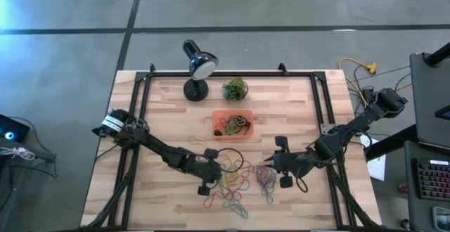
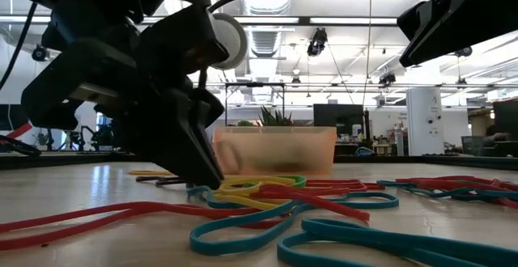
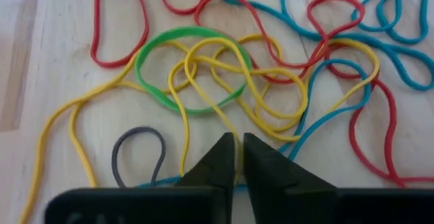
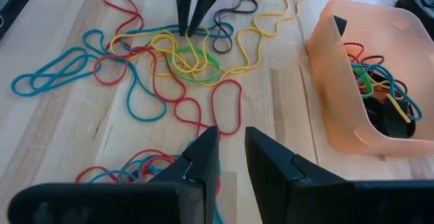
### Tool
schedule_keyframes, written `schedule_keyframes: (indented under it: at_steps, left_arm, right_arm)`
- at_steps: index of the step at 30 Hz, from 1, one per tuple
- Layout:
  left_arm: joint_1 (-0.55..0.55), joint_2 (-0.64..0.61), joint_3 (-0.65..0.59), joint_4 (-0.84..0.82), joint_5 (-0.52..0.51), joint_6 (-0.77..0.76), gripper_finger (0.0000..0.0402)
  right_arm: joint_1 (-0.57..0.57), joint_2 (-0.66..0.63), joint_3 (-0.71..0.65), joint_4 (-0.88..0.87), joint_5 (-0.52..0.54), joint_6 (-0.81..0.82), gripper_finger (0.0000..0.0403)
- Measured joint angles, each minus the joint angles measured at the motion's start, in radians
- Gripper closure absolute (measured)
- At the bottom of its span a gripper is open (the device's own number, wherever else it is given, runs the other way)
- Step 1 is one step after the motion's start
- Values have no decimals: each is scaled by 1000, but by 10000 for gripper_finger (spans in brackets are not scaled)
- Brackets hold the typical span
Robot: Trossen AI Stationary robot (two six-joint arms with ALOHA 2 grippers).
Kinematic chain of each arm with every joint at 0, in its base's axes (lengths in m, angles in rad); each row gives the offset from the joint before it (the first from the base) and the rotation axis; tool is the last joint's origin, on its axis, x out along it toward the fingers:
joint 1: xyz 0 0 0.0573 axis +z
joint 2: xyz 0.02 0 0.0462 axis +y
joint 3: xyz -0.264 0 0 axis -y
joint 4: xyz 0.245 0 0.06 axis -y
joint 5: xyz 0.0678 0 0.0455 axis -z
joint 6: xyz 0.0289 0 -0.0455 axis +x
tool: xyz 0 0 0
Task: Pick and place rubber bands into bin
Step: Put the yellow rubber band into the orange bin
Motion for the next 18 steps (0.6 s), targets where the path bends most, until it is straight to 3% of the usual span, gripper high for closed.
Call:
schedule_keyframes:
  at_steps: [10,18]
  left_arm:
    - [0,-28,26,-16,-35,18,401]
    - [-2,-129,52,-50,-182,85,401]
  right_arm:
    - [0,0,0,0,-1,0,335]
    - [0,0,0,-1,-1,0,335]
